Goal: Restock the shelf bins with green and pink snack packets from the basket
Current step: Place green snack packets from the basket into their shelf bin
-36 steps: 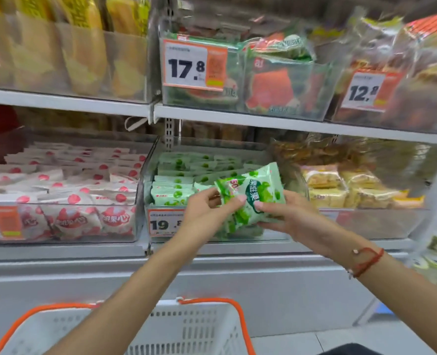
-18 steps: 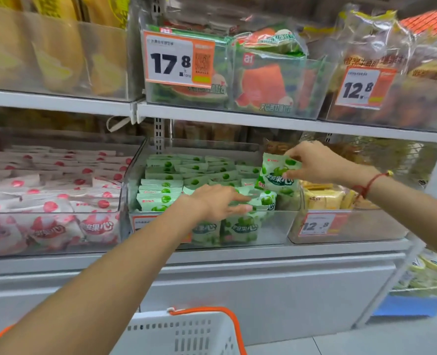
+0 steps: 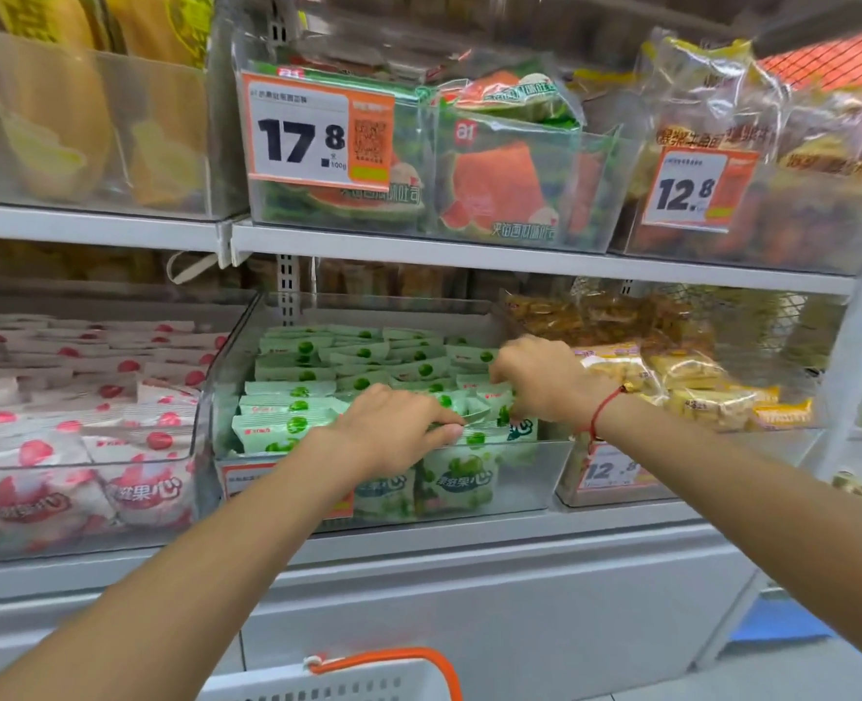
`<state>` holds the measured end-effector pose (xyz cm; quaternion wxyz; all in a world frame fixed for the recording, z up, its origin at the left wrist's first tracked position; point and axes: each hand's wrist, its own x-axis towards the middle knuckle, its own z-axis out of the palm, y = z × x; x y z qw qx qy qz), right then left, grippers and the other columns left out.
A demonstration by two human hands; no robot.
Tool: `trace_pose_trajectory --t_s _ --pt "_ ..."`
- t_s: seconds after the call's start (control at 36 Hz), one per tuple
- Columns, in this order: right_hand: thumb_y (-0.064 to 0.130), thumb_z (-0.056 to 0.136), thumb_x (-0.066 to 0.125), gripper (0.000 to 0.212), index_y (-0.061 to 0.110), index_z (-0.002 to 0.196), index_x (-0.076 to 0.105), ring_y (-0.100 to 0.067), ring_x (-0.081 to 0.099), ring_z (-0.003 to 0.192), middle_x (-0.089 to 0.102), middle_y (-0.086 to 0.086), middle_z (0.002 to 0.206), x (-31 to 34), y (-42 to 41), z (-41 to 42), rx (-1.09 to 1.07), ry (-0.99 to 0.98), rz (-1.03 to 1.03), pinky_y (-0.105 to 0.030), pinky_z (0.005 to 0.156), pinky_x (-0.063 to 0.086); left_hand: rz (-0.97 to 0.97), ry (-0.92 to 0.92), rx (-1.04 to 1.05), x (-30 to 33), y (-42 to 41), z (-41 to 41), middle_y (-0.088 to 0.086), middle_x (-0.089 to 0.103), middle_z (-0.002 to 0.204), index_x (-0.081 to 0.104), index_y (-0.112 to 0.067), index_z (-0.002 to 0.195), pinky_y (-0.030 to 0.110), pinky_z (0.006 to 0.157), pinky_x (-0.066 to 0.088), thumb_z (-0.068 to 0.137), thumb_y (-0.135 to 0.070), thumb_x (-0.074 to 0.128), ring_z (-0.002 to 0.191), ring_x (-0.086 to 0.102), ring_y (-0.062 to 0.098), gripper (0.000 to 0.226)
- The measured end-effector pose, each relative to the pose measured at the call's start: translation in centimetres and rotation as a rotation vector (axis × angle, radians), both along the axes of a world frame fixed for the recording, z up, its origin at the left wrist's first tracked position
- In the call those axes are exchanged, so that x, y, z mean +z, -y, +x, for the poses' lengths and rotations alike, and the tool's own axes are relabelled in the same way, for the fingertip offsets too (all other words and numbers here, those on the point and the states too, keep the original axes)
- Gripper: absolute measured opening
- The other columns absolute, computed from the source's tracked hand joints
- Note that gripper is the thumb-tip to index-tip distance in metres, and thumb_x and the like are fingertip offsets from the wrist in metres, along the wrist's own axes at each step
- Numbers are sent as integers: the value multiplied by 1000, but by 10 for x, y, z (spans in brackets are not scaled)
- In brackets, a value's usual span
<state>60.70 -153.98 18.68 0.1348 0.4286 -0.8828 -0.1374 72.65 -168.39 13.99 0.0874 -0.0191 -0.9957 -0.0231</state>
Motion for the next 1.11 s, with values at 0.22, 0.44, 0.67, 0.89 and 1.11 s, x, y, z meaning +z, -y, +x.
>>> trace_pose_trajectory --t_s 0.22,0.44,0.67,0.89,1.11 --pt "15 75 77 48 16 120 60 -30 55 112 58 -10 122 -5 5 -4 -37 106 -85 -35 86 45 97 13 -1 3 -3 2 -2 59 130 56 -30 130 40 97 41 101 -45 34 122 50 23 39" --pt "8 75 75 50 19 122 62 -22 59 107 62 -2 121 16 -27 16 -7 200 -299 -30 84 44 215 -285 44 1 -10 32 -14 46 141 51 -36 133 35 111 19 94 -43 52 135 31 10 39" --pt "12 74 77 16 22 87 73 4 53 57 66 8 72 -9 -25 108 140 582 -294 -6 55 39 586 -497 185 -43 -14 116 -17 66 101 66 -34 106 33 83 49 91 -27 61 92 59 5 18" --pt "7 84 68 24 6 108 66 -3 58 55 68 -8 79 -172 19 139 18 1049 276 -13 55 45 907 3 425 -176 22 178 -19 67 99 60 -45 88 34 86 51 93 -29 59 91 62 2 16" --pt "18 88 64 40 -3 122 60 -30 64 95 64 -21 113 -340 16 175 -135 1107 533 -39 86 53 1040 660 515 -327 7 208 7 54 134 62 -14 118 29 90 47 97 -20 54 115 56 22 23"
